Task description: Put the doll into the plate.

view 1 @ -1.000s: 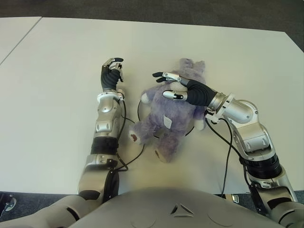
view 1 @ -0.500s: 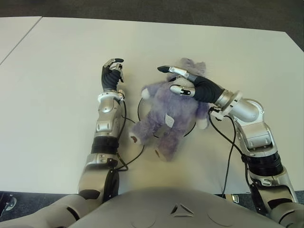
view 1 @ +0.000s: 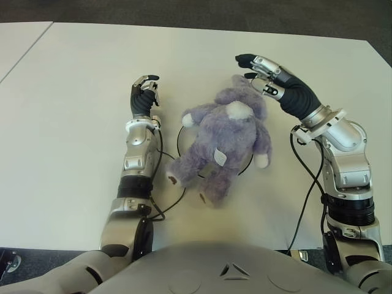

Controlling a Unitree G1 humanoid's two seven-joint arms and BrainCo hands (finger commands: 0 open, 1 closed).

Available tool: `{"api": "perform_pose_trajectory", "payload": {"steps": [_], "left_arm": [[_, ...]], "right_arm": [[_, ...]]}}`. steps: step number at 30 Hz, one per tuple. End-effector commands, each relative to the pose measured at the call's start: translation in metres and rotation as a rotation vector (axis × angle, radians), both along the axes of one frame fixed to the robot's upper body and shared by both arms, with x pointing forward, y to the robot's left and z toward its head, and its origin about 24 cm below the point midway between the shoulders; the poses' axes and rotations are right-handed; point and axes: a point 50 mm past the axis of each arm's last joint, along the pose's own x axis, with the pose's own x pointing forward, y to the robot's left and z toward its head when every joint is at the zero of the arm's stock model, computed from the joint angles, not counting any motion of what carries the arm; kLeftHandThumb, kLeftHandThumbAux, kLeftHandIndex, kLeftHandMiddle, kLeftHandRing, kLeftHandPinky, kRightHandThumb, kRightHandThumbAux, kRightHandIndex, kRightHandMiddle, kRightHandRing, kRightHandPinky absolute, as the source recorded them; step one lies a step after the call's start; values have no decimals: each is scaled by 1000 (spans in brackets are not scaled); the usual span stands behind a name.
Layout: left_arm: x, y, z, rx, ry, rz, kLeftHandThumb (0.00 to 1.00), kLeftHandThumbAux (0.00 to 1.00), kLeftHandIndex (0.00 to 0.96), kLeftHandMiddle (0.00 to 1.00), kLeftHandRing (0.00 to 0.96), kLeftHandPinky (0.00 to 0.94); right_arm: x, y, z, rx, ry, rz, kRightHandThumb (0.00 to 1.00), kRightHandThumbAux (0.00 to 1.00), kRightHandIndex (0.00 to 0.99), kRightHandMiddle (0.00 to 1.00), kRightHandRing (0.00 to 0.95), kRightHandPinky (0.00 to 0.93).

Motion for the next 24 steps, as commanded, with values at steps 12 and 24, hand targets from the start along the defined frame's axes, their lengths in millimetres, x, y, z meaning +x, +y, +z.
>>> {"api": "perform_pose_trajectory", "payload": {"steps": [12, 24], "left_arm": [[1, -1, -1, 14, 11, -23, 709, 704, 442, 852, 856, 828], [0, -1, -1, 12, 11, -28, 709, 704, 442, 853, 857, 835]], "right_arm": [[21, -48, 20, 392, 368, 79, 900, 446, 17, 16, 95, 225], [27, -46, 30, 429, 482, 154, 622, 484, 6, 3, 33, 149]]}}
